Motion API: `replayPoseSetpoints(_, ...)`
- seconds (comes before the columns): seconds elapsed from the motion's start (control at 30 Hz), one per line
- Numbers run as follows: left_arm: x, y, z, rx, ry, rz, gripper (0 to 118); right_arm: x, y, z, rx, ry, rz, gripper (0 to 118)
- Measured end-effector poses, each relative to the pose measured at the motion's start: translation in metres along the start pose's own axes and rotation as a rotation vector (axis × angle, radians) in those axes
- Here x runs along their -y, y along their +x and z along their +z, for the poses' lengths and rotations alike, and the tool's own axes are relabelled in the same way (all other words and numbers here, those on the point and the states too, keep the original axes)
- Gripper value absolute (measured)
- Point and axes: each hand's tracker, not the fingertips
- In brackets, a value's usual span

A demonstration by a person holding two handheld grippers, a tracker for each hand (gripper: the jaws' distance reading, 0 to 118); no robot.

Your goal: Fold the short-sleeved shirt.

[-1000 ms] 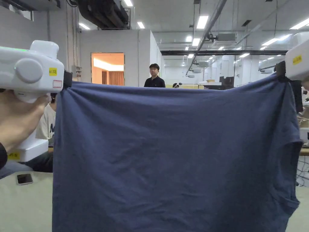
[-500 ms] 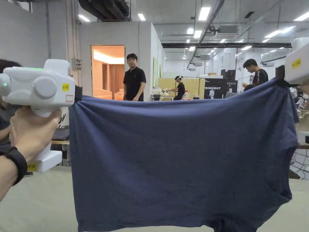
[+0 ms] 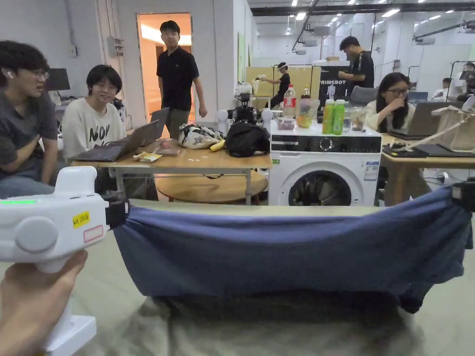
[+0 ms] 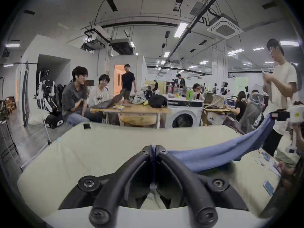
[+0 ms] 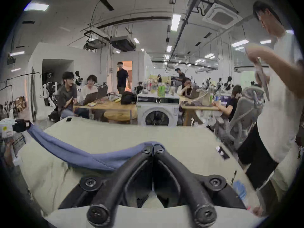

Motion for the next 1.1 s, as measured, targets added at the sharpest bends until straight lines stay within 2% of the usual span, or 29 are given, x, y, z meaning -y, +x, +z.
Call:
replayPoseSetpoints(0.03, 0.021, -0.002, 0.014, 0.026, -0.065, 0.009, 0, 0.027, 0.002, 0.012, -0.036, -0.058, 0.0, 0)
replayPoseSetpoints(0.07, 0.041, -0.004, 0.028, 0.01, -0.04, 0.001, 0, 0.056, 0.003, 0.026, -0.022, -0.062, -0.012, 0)
replayPoseSetpoints(0.13, 0.087, -0.007, 0.054, 0.005, -0.132, 0.012, 0, 0.111, 0.005, 0.048, -0.051, -0.151, -0.051, 0)
replayPoseSetpoints(0.2, 0.122, -0.013, 0.073, 0.052, -0.172, 0.081, 0, 0.151, 0.006, 0.062, -0.045, -0.217, -0.038, 0)
replayPoseSetpoints(0.27, 0.162, -0.019, 0.093, 0.041, -0.232, 0.136, 0, 0.189, 0.007, 0.078, -0.038, -0.277, -0.037, 0)
replayPoseSetpoints(0.33, 0.193, -0.028, 0.102, 0.038, -0.266, 0.125, 0, 0.218, 0.007, 0.093, 0.002, -0.299, -0.025, 0)
replayPoseSetpoints(0.4, 0.215, -0.033, 0.109, 0.029, -0.33, 0.125, 0, 0.24, 0.009, 0.103, -0.04, -0.354, -0.045, 0)
replayPoseSetpoints(0.47, 0.239, -0.037, 0.118, 0.038, -0.349, 0.204, 0, 0.26, 0.009, 0.112, -0.02, -0.376, -0.021, 0)
replayPoseSetpoints(0.6, 0.263, -0.037, 0.12, 0.025, -0.371, 0.212, 0, 0.289, 0.006, 0.119, -0.025, -0.397, -0.045, 0)
replayPoseSetpoints(0.63, 0.266, -0.037, 0.12, 0.019, -0.384, 0.202, 5, 0.293, 0.006, 0.119, -0.024, -0.402, -0.043, 1)
replayPoseSetpoints(0.67, 0.266, -0.037, 0.121, 0.014, -0.382, 0.19, 21, 0.296, 0.006, 0.119, -0.023, -0.41, -0.038, 12)
replayPoseSetpoints(0.7, 0.264, -0.037, 0.121, 0.016, -0.385, 0.168, 49, 0.301, 0.008, 0.121, -0.013, -0.404, -0.039, 31)
replayPoseSetpoints(0.73, 0.262, -0.03, 0.124, 0.02, -0.384, 0.16, 91, 0.302, 0.008, 0.124, -0.012, -0.388, -0.046, 56)
replayPoseSetpoints(0.77, 0.257, -0.028, 0.125, 0.026, -0.384, 0.157, 102, 0.299, 0.008, 0.125, -0.02, -0.363, -0.057, 61)
replayPoseSetpoints(0.83, 0.241, -0.021, 0.126, 0.092, -0.32, 0.187, 102, 0.295, 0.007, 0.125, -0.022, -0.306, -0.11, 61)
replayPoseSetpoints(0.9, 0.223, 0.0, 0.129, 0.082, -0.239, 0.128, 102, 0.283, -0.003, 0.124, -0.061, -0.219, -0.154, 62)
replayPoseSetpoints(1.0, 0.197, 0.033, 0.131, 0.084, -0.141, 0.012, 102, 0.265, -0.027, 0.124, -0.071, -0.116, -0.104, 65)
replayPoseSetpoints(1.1, 0.179, 0.064, 0.127, 0.058, -0.083, -0.043, 102, 0.252, -0.054, 0.118, -0.079, -0.065, -0.069, 65)
